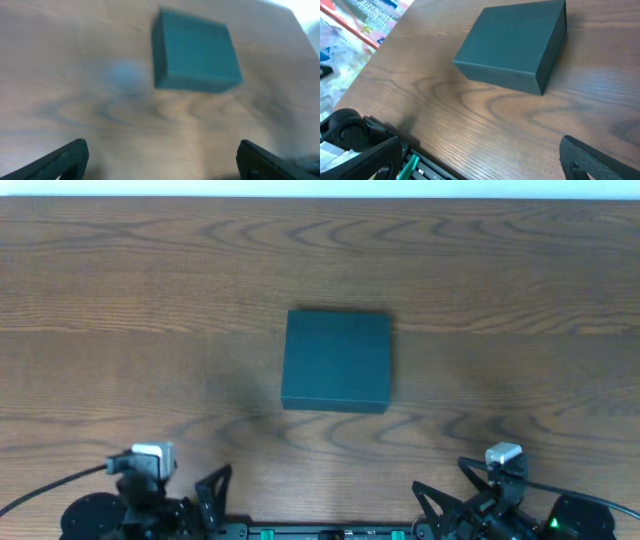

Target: Pack container

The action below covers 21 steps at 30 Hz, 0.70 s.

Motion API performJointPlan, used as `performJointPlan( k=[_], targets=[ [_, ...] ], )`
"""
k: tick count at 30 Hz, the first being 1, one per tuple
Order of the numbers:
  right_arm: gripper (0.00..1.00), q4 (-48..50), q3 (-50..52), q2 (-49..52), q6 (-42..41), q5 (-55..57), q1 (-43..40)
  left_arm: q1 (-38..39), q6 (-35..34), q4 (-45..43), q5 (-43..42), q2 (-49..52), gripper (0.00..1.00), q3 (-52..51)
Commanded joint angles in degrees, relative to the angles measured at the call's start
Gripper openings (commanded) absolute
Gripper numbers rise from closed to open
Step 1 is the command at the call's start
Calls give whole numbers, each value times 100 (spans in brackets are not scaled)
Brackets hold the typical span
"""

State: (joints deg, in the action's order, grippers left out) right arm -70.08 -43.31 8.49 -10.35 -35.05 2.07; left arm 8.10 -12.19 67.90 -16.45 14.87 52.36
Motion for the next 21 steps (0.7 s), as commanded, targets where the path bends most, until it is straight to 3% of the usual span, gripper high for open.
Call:
performJointPlan(
  k=[1, 6, 13, 21],
  targets=[
    [99, -9, 37, -35, -96, -28, 63, 20, 341, -595, 857, -129, 96, -313],
    [99, -9, 37, -35, -98, -28, 63, 20, 1239, -1886, 564, -463, 95, -1499],
    [99, -9, 37, -35, -96, -28, 63, 17, 1344, -3534, 81, -1147, 96, -3316],
    [99, -9, 37, -35, -96, -28, 63, 9, 1329, -3974, -9, -1469, 95, -4140]
  ],
)
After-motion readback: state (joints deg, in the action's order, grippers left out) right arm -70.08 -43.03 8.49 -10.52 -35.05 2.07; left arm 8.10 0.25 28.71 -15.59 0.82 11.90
